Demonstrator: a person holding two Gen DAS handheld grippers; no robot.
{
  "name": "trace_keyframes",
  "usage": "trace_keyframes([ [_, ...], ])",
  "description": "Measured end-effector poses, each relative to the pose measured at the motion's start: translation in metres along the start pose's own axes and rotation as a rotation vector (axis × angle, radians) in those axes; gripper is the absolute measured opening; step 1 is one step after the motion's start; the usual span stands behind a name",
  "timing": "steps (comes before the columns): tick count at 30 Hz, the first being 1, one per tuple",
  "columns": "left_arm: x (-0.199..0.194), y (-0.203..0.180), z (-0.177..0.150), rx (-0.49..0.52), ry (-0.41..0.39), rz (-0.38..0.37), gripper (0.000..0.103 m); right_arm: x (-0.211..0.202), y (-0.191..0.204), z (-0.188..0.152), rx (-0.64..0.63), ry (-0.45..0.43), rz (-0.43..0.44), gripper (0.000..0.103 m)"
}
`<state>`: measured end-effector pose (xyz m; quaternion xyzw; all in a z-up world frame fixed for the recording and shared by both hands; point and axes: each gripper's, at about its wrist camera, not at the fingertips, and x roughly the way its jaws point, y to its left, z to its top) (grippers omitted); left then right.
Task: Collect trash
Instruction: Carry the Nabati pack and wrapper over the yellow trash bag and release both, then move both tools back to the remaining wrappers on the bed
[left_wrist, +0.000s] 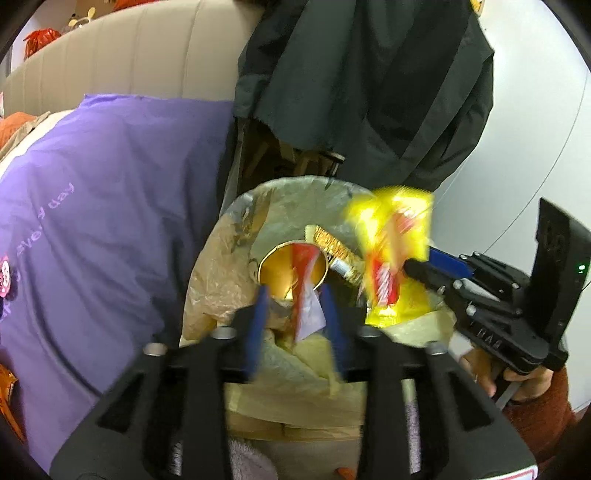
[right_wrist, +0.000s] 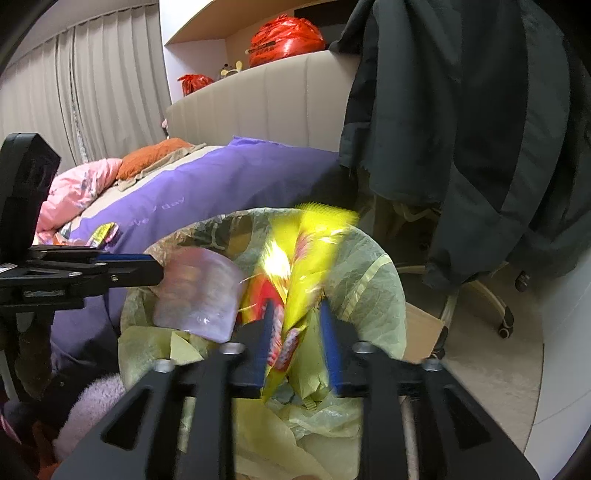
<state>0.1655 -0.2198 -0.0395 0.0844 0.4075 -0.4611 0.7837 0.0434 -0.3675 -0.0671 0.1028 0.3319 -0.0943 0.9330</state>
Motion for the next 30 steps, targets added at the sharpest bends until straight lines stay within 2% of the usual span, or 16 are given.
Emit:
trace_keyframes([
  [4,-0.016,-0.005,0.002,0.013,-0.033,0.029,0.043,-0.008,0.000,0.001,0.011,-0.022,0.000,0.041],
  [8,-0.036,-0.002,0.000,-0.009,-0.067,0.074,0.044,-0.020,0.006,0.005,0.000,-0.047,-0.003,0.041],
  [15,-0.098,0.039,-0.014,-0.084,-0.161,0.172,0.044,-0.045,0.038,0.018,-0.038,-0.094,0.011,0.043],
  [18,-0.128,0.057,-0.024,-0.106,-0.198,0.204,0.044,-0.055,0.063,0.026,-0.070,-0.122,0.026,0.049],
  [26,-0.205,0.114,-0.061,-0.118,-0.256,0.324,0.046,-0.063,0.161,0.042,-0.208,-0.165,0.086,0.049],
  [30,-0.238,0.148,-0.087,-0.138,-0.274,0.400,0.046,-0.056,0.203,0.045,-0.254,-0.158,0.132,0.049],
])
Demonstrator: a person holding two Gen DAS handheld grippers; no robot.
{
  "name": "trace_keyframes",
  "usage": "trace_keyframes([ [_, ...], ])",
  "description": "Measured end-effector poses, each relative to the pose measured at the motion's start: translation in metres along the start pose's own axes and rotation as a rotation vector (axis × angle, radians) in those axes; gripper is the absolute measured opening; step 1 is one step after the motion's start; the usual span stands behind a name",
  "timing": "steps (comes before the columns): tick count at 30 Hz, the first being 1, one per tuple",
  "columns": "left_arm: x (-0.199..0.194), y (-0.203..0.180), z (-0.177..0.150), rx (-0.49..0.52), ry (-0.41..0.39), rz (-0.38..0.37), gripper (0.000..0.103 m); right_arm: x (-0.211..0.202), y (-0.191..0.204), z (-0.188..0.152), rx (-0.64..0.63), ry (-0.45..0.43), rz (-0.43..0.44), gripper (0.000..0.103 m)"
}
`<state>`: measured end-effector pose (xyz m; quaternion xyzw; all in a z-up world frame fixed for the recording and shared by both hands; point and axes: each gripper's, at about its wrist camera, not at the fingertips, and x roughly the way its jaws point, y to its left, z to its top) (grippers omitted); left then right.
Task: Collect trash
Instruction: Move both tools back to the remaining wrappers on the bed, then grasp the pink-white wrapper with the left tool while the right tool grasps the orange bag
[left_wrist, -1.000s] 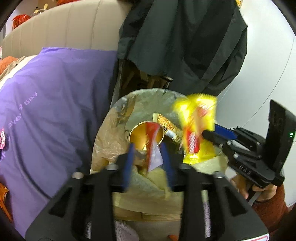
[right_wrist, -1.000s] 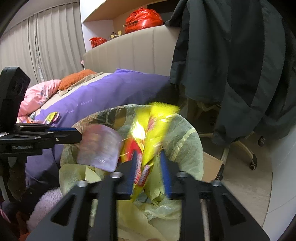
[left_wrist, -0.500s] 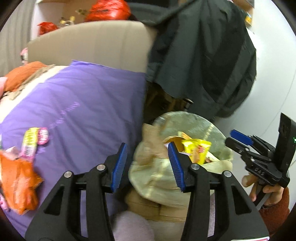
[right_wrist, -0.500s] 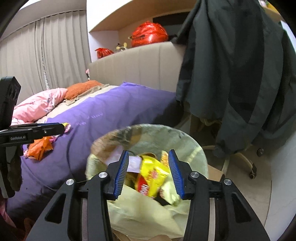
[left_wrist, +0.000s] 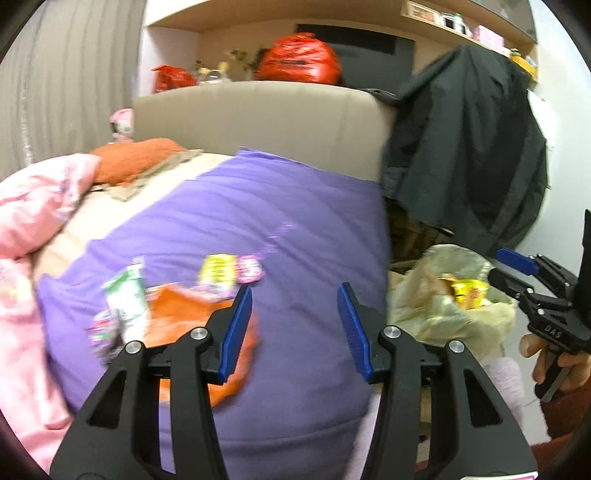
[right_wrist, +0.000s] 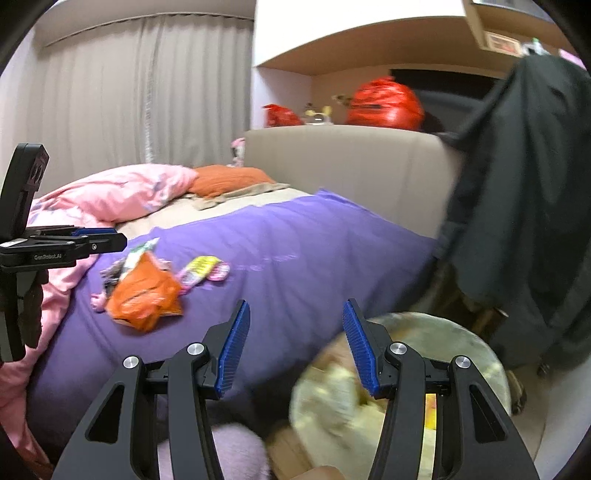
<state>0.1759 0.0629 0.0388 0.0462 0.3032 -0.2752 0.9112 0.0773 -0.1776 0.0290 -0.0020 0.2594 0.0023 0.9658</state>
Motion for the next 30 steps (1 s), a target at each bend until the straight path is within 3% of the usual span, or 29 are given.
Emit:
trace_keyframes([
  [7,-0.013,0.096,-0.025,-0.184,-0.012,0.085,0.046,0.034,0.065,0.012,-0.074,0.038,0.048,0.050],
  [18,-0.007,0.201,-0.058,-0.378,-0.015,0.218,0.051,0.093,0.100,0.005,-0.025,0.122,0.119,0.060],
  [25,0.015,0.224,-0.074,-0.448,0.086,0.125,0.056,0.123,0.127,-0.013,0.006,0.184,0.249,0.061],
  [27,0.021,0.221,-0.074,-0.426,0.085,0.126,0.056,0.131,0.142,-0.020,-0.057,0.241,0.262,0.061],
  [30,0.027,0.221,-0.070,-0.443,0.049,0.081,0.058,0.133,0.152,-0.028,-0.116,0.256,0.255,0.061],
])
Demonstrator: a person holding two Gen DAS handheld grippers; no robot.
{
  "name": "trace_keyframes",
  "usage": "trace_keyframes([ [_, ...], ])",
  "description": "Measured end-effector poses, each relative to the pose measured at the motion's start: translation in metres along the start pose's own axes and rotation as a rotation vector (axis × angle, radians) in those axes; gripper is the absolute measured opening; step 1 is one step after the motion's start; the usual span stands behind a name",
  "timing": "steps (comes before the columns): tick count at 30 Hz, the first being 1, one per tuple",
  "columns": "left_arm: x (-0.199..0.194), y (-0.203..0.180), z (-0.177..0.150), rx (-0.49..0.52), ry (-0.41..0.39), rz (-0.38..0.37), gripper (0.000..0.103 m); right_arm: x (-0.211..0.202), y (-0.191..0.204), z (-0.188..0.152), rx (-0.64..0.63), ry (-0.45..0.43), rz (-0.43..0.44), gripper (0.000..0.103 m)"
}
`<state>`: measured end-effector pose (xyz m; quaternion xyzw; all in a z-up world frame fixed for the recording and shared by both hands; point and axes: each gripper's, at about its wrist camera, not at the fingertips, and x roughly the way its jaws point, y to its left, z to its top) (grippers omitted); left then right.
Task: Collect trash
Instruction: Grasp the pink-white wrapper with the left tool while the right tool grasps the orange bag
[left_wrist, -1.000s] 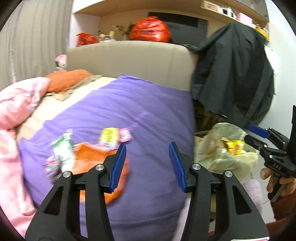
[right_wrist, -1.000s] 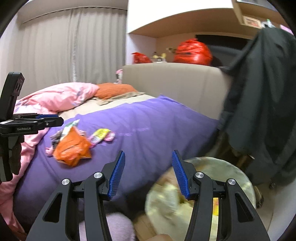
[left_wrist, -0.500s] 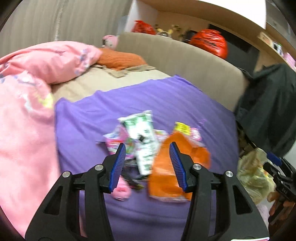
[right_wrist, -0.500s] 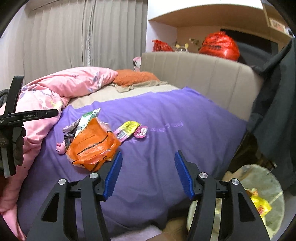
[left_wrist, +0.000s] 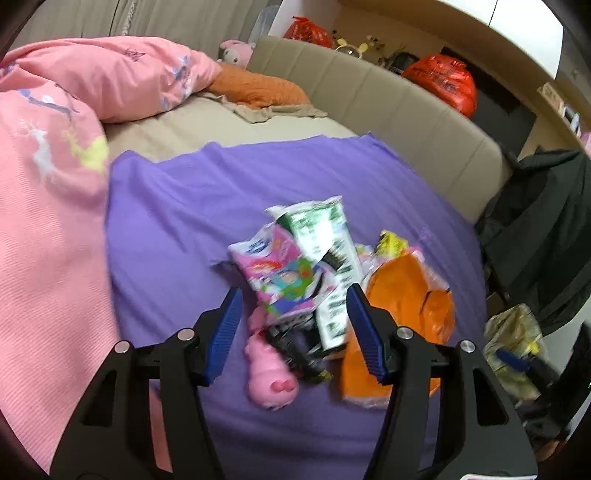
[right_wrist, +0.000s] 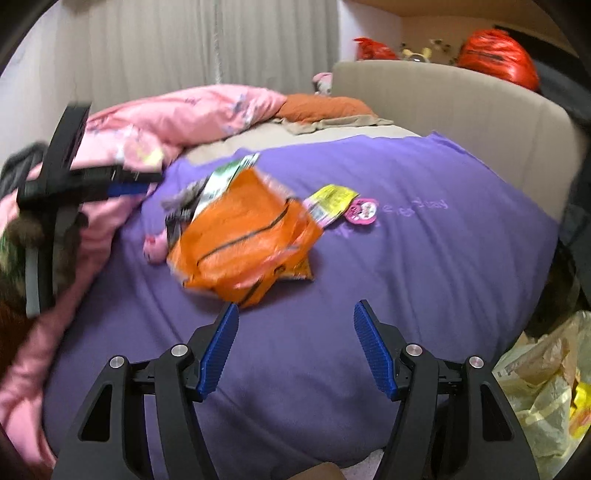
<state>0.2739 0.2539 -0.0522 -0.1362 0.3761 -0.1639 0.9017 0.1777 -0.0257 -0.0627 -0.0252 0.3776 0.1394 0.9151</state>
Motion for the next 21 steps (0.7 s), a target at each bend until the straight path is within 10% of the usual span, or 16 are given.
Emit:
trace_keyframes([
  [12,0.081,0.022,0.019,-0.118,0.108,0.108,0.064,0.025,0.002,-0.009,0.022,0.028,-0.102,0.061],
  [16,0.076,0.040,0.012,-0.234,0.162,0.040,0.027,0.025,-0.001,0.003,0.059,-0.007,-0.070,0.061],
  [21,0.046,0.029,0.014,-0.194,0.100,-0.033,0.012,0.027,0.002,0.023,0.073,-0.054,0.021,0.061],
])
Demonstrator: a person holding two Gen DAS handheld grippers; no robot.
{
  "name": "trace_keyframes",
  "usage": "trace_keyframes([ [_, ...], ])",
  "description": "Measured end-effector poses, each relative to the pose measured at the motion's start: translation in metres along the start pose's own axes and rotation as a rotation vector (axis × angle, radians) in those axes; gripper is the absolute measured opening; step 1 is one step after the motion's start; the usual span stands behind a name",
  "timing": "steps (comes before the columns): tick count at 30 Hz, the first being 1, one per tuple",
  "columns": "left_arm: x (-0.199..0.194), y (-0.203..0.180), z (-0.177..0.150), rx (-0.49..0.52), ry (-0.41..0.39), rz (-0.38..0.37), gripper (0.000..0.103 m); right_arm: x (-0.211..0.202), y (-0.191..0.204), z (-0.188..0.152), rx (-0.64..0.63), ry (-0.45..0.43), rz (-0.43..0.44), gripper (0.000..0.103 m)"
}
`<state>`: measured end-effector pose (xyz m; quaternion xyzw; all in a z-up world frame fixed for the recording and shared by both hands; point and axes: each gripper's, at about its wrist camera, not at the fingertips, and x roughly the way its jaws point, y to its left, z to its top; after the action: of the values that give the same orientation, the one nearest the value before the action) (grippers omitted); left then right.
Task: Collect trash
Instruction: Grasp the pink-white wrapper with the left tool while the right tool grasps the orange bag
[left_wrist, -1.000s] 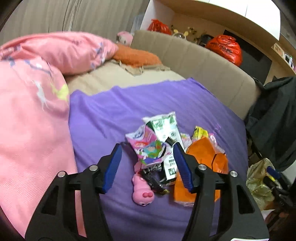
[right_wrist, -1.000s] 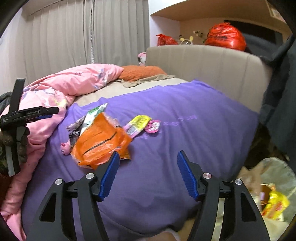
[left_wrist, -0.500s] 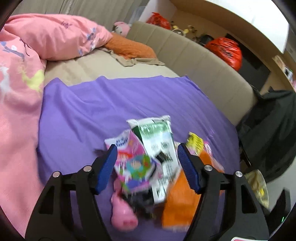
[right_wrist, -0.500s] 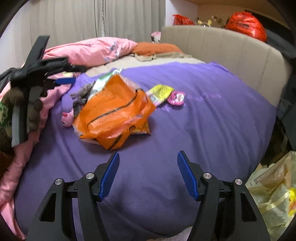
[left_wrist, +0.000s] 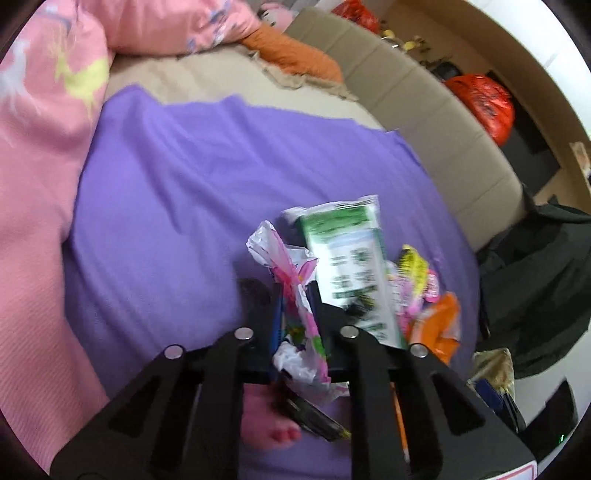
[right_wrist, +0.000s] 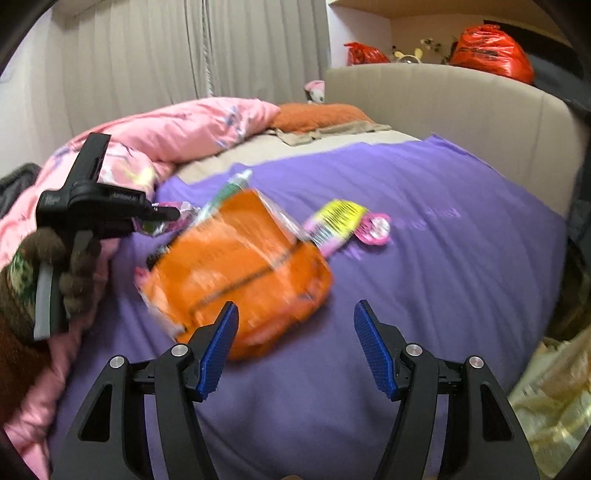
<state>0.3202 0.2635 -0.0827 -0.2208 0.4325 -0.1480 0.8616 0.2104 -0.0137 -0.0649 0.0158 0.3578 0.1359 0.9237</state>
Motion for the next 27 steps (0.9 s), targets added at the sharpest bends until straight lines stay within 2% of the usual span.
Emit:
trace_keyframes([
  [7,-0.028,-0.029,0.000,0.105,-0.076,-0.062,0.011,0.020,0.000,0.008,0.092,0.021,0.034,0.061],
  [9,-0.030,-0.034,0.000,0.123,-0.079,-0.091,0.011,0.027,-0.007,0.005,0.170,0.031,0.022,0.061],
  [13,-0.030,-0.038,0.000,0.130,-0.085,-0.097,0.011,0.044,-0.019,-0.004,0.337,0.041,0.068,0.062],
  [16,-0.032,-0.038,0.000,0.135,-0.089,-0.091,0.011,0.065,-0.015,-0.001,0.345,0.074,0.092,0.061],
  [17,-0.033,-0.039,0.000,0.142,-0.095,-0.084,0.011,0.072,-0.011,0.001,0.341,0.083,0.113,0.054],
  [18,-0.034,-0.040,0.000,0.145,-0.100,-0.080,0.011,0.074,-0.009,0.001,0.336,0.086,0.122,0.040],
  [21,-0.036,-0.043,-0.001,0.160,-0.115,-0.075,0.011,0.069,0.001,0.003,0.276,0.071,0.124,0.020],
  [24,-0.037,-0.048,-0.004,0.180,-0.122,-0.076,0.011,0.053,0.006,0.006,0.219,0.041,0.106,0.011],
  [27,-0.040,-0.055,-0.007,0.207,-0.131,-0.077,0.011,0.031,0.001,0.006,0.203,0.001,0.094,0.011],
])
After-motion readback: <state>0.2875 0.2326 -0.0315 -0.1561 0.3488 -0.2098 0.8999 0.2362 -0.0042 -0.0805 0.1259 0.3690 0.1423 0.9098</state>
